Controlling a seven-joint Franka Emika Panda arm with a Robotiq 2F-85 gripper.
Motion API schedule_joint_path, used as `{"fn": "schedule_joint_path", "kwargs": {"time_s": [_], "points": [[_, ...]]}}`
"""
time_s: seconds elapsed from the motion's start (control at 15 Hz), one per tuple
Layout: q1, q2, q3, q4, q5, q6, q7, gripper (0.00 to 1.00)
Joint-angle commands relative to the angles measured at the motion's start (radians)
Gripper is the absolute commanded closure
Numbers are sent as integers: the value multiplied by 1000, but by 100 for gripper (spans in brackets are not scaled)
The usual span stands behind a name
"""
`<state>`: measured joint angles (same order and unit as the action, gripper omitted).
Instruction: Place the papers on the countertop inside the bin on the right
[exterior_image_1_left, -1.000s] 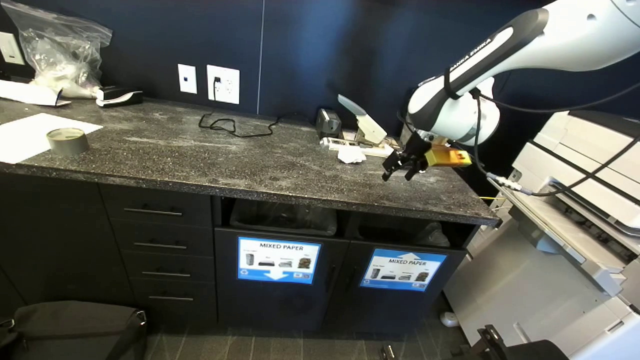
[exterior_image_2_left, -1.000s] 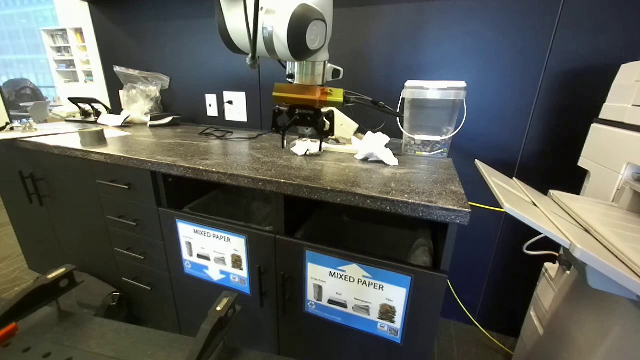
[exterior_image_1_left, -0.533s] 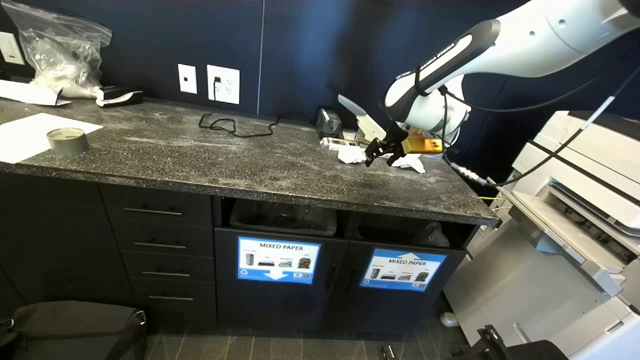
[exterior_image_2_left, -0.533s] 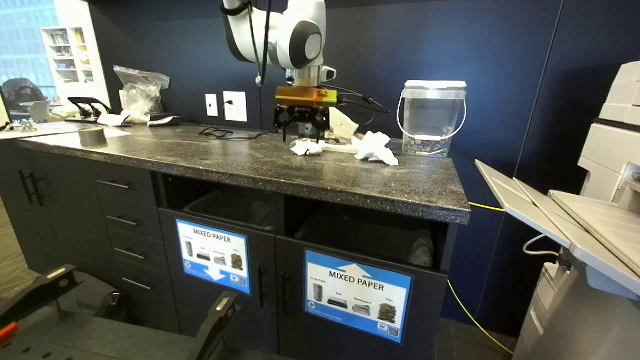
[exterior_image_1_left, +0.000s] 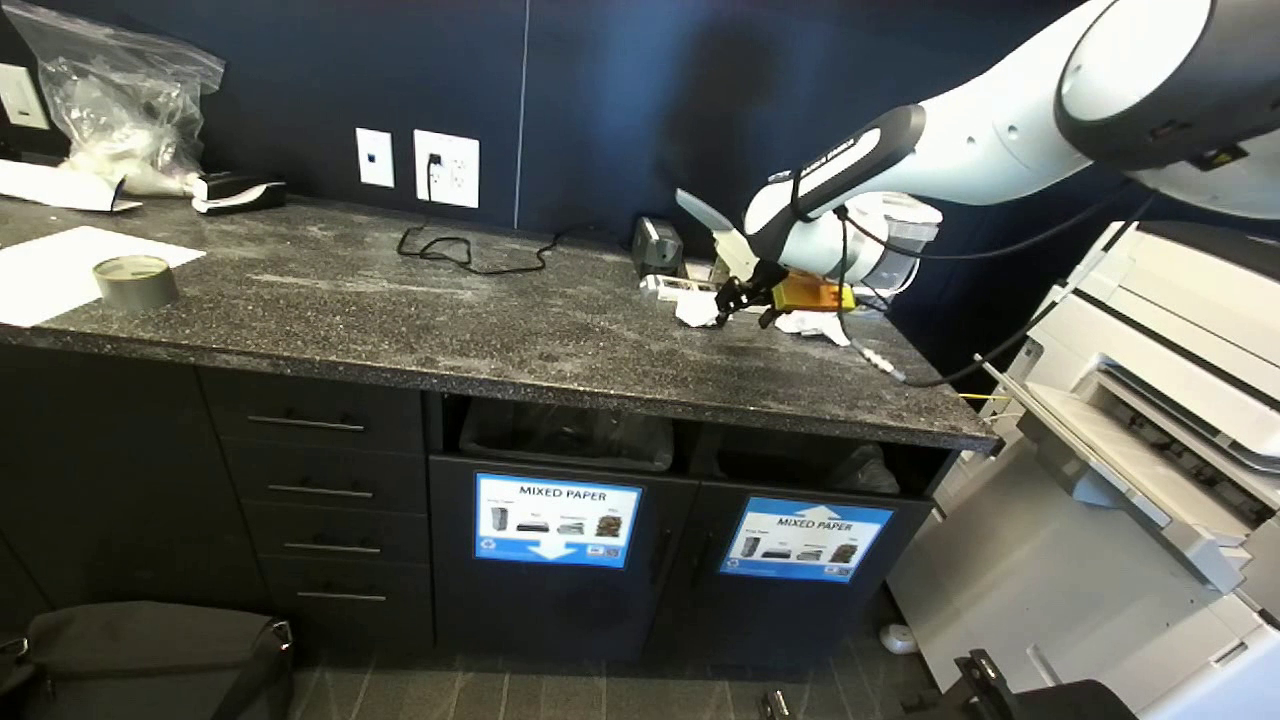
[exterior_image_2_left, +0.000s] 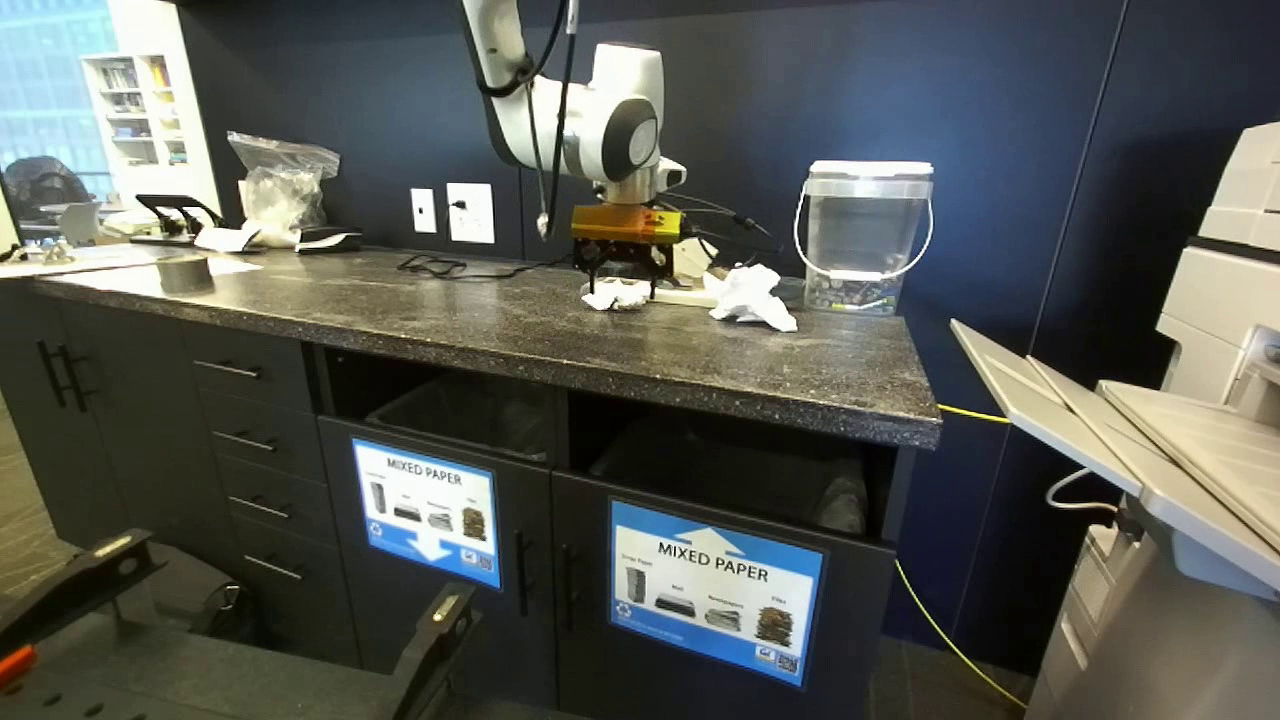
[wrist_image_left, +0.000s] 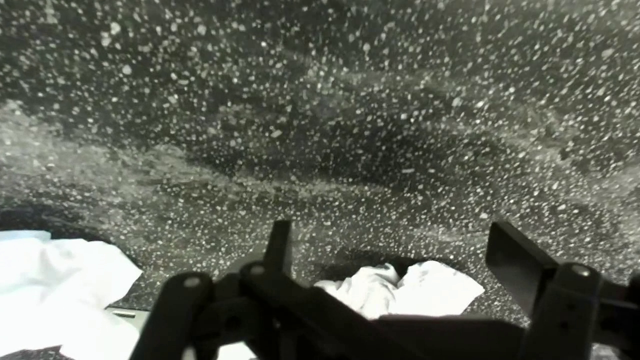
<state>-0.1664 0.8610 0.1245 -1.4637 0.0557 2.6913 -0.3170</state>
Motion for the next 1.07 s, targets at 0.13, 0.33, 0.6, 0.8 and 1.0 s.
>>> {"fn": "schedule_joint_path", "kwargs": {"time_s": [0.13,0.33,0.6,0.8,1.0], "points": [[8,140,2,224,19,-12,71,0],[8,185,9,298,30,-14,101,0],[12,237,19,385,42,-19,145,0],[19,273,28,440,47,-18,166,0],[32,312,32,495,44,-28,176,0]]}}
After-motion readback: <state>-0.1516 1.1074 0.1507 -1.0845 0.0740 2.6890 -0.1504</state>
